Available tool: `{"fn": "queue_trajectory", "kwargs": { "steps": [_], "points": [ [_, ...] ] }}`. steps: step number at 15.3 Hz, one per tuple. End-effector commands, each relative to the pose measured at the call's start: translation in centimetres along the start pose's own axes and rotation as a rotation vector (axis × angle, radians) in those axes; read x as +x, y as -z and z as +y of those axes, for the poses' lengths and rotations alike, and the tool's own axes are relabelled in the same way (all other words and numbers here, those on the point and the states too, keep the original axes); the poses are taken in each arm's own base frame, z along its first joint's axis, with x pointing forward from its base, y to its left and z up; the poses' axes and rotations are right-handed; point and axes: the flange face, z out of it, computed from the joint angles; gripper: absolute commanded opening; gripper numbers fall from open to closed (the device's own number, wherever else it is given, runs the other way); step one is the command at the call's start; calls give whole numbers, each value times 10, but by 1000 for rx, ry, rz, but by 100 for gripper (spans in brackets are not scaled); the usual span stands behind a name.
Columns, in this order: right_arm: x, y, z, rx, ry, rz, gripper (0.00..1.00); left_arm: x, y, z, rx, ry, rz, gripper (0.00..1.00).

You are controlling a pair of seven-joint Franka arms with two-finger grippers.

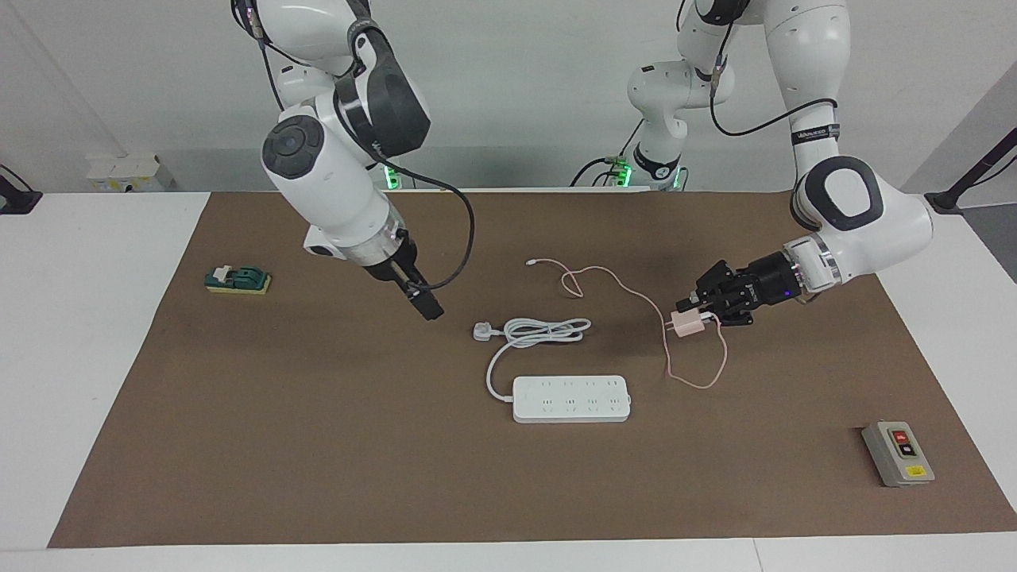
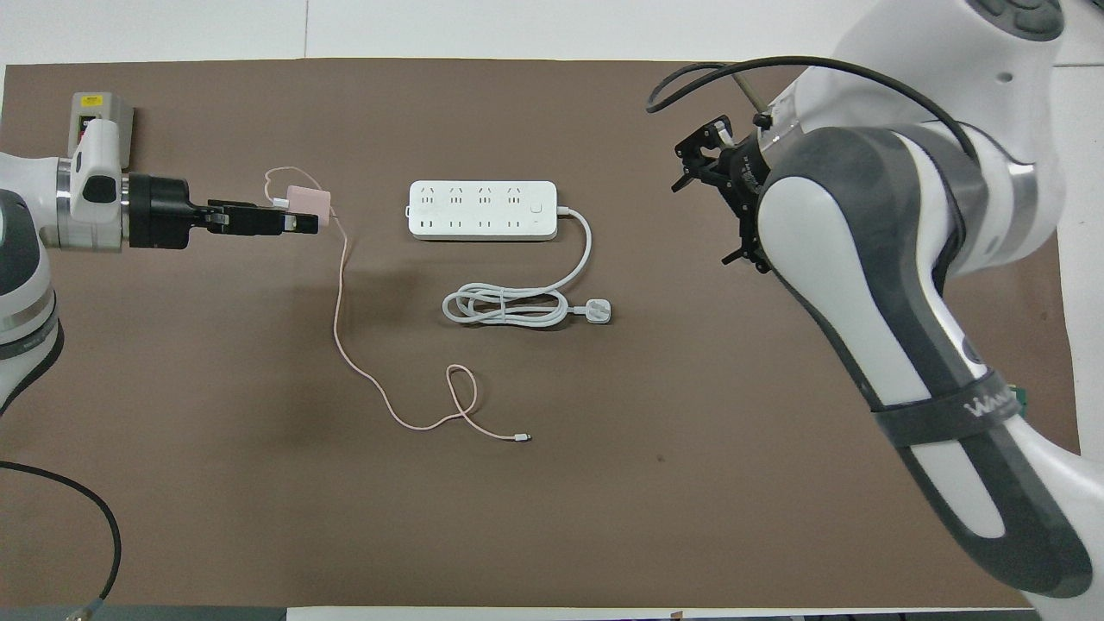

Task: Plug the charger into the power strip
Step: 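Move the charger to the strip's end socket while the right gripper withdraws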

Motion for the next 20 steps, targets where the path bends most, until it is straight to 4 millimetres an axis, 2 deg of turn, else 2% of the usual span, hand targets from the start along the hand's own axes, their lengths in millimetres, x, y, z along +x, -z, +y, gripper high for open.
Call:
{"fn": "queue_trajectory", "kwargs": {
  "steps": [1, 2, 4, 7, 11, 13, 15, 17, 20],
  "points": [
    [26, 26, 26, -22, 148, 34, 100, 31, -11, 9, 127, -124, -117, 0],
    [34, 30, 32, -35, 204, 48, 100, 37, -22, 14, 169, -193, -173, 0],
    [49, 50, 48, -57, 351, 98, 100, 50, -26, 21, 232, -335, -230, 0],
    [60, 69, 62, -97, 526, 157, 100, 55, -43, 31, 315, -459, -324, 0],
    [78, 92, 82, -154, 821, 209, 100, 67, -63, 35, 440, -709, -402, 0],
    [87, 104, 93, -170, 951, 218, 100, 72, -85, 32, 484, -760, -459, 0],
    [86, 115, 105, -170, 955, 225, 100, 78, -101, 42, 511, -805, -456, 0],
    [79, 121, 117, -176, 950, 220, 100, 79, -128, 52, 540, -875, -498, 0],
    [63, 121, 148, -193, 937, 197, 100, 79, -153, 69, 572, -959, -527, 0]
  ]
}}
